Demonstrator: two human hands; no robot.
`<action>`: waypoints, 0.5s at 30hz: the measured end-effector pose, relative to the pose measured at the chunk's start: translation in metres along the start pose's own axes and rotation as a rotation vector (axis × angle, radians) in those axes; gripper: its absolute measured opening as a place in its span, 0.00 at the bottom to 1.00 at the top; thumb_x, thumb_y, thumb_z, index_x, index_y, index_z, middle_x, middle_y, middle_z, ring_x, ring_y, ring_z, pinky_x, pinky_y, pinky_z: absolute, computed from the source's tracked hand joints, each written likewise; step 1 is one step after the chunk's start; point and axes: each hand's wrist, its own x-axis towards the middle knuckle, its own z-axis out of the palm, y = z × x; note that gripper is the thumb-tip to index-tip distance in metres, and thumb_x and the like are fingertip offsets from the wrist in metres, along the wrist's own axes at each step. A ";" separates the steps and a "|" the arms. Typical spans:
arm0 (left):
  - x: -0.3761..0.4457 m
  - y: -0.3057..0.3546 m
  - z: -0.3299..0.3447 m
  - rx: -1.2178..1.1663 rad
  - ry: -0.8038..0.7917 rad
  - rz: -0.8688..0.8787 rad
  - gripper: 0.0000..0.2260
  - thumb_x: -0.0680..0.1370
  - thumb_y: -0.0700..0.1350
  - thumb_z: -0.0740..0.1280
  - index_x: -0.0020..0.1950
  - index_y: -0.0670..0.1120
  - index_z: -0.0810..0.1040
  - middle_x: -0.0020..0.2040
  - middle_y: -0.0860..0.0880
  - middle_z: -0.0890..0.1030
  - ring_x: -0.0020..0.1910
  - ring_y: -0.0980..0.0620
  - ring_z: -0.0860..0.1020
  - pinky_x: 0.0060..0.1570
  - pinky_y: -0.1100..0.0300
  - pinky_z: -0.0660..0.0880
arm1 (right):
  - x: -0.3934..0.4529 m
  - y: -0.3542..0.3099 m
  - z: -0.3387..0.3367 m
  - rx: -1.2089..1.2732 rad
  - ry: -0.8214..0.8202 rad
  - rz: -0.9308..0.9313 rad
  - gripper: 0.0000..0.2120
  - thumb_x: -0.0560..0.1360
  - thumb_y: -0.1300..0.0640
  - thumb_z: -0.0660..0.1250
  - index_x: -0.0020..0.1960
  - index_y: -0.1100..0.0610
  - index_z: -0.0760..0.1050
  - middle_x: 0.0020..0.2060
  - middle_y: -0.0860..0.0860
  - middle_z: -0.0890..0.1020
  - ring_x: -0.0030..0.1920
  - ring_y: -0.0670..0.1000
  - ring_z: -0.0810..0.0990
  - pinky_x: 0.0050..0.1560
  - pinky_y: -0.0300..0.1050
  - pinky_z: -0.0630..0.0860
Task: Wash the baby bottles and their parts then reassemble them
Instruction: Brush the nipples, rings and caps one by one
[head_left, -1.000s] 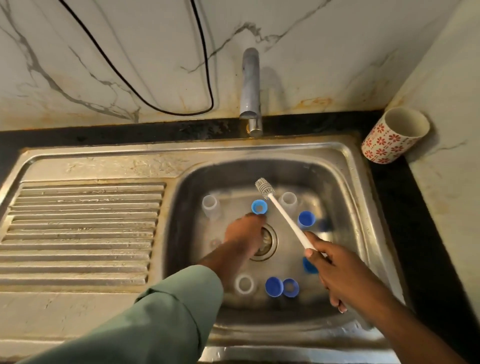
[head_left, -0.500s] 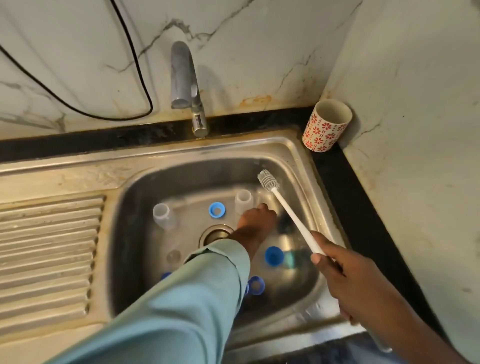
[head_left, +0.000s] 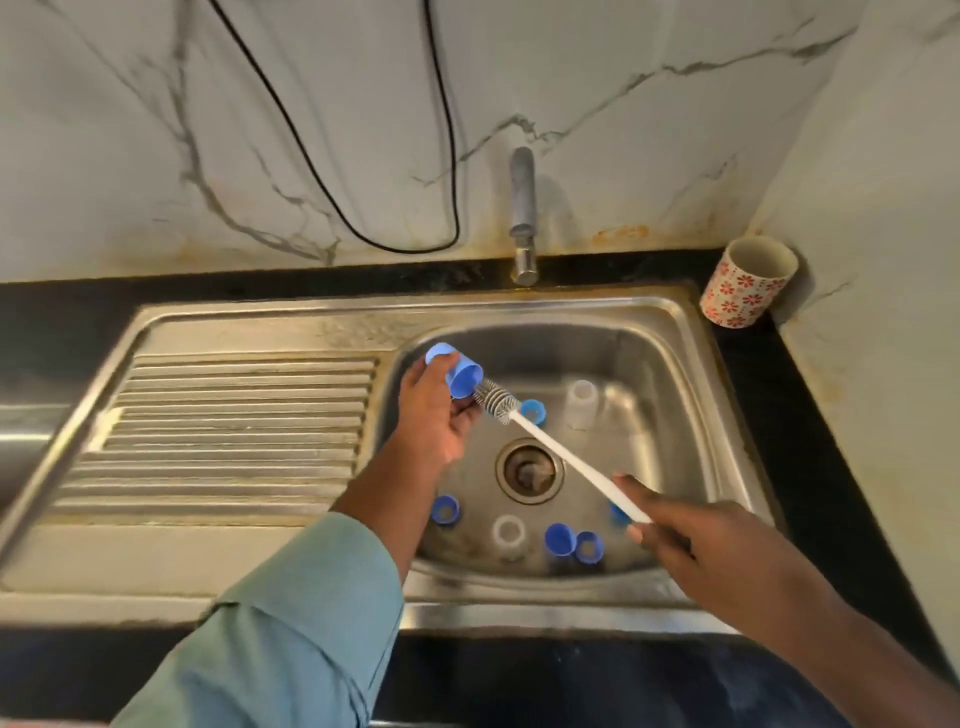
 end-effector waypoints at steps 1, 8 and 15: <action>-0.006 0.006 -0.002 0.026 -0.016 0.029 0.19 0.79 0.44 0.68 0.69 0.46 0.72 0.53 0.41 0.79 0.41 0.46 0.82 0.33 0.57 0.81 | 0.006 -0.009 -0.001 -0.045 0.027 -0.022 0.24 0.81 0.42 0.54 0.73 0.28 0.48 0.33 0.45 0.74 0.32 0.44 0.72 0.34 0.35 0.69; -0.025 0.037 -0.028 0.044 -0.011 0.142 0.16 0.76 0.40 0.72 0.61 0.47 0.73 0.53 0.38 0.82 0.49 0.40 0.84 0.50 0.48 0.82 | 0.022 -0.060 0.014 -0.184 0.115 -0.043 0.24 0.82 0.42 0.48 0.73 0.28 0.42 0.42 0.44 0.76 0.39 0.46 0.75 0.40 0.42 0.74; -0.027 0.066 -0.053 -0.064 -0.226 0.080 0.14 0.78 0.39 0.68 0.64 0.44 0.76 0.55 0.37 0.82 0.49 0.42 0.84 0.52 0.48 0.81 | 0.019 -0.097 0.003 0.518 -0.009 -0.024 0.16 0.81 0.52 0.61 0.61 0.32 0.73 0.25 0.44 0.71 0.25 0.46 0.65 0.25 0.41 0.65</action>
